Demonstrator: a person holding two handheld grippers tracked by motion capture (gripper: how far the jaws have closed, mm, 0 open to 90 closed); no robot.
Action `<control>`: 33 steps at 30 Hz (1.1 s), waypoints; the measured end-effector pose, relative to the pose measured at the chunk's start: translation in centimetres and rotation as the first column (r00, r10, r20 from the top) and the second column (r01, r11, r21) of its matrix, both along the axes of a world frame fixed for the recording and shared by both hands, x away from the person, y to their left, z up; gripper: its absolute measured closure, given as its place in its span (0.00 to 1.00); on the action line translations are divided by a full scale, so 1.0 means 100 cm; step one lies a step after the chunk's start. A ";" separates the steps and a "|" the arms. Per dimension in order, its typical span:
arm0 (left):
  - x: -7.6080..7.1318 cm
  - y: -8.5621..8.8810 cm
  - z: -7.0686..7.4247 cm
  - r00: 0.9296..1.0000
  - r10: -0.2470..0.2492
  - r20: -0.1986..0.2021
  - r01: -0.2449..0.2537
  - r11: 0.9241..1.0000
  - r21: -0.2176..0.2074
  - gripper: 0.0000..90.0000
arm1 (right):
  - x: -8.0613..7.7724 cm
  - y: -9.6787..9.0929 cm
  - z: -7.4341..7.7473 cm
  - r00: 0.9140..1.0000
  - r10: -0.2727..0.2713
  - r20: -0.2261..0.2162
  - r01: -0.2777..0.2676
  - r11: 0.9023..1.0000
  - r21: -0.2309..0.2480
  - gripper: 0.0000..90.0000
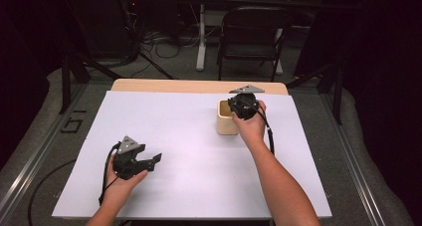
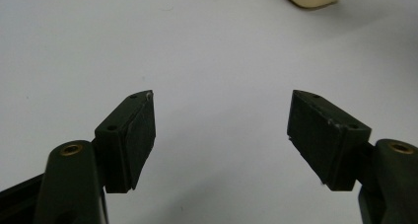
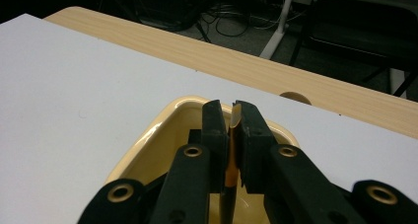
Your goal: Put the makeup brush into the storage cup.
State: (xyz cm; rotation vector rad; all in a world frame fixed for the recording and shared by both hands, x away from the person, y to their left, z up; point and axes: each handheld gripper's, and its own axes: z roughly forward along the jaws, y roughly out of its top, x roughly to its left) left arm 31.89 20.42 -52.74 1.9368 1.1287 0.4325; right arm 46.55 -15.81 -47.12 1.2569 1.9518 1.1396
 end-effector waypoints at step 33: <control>0.000 -0.001 -0.001 1.000 -0.002 -0.002 0.002 1.000 0.006 0.30 | -0.012 -0.008 0.015 1.000 -0.012 0.000 0.012 1.000 0.017 0.40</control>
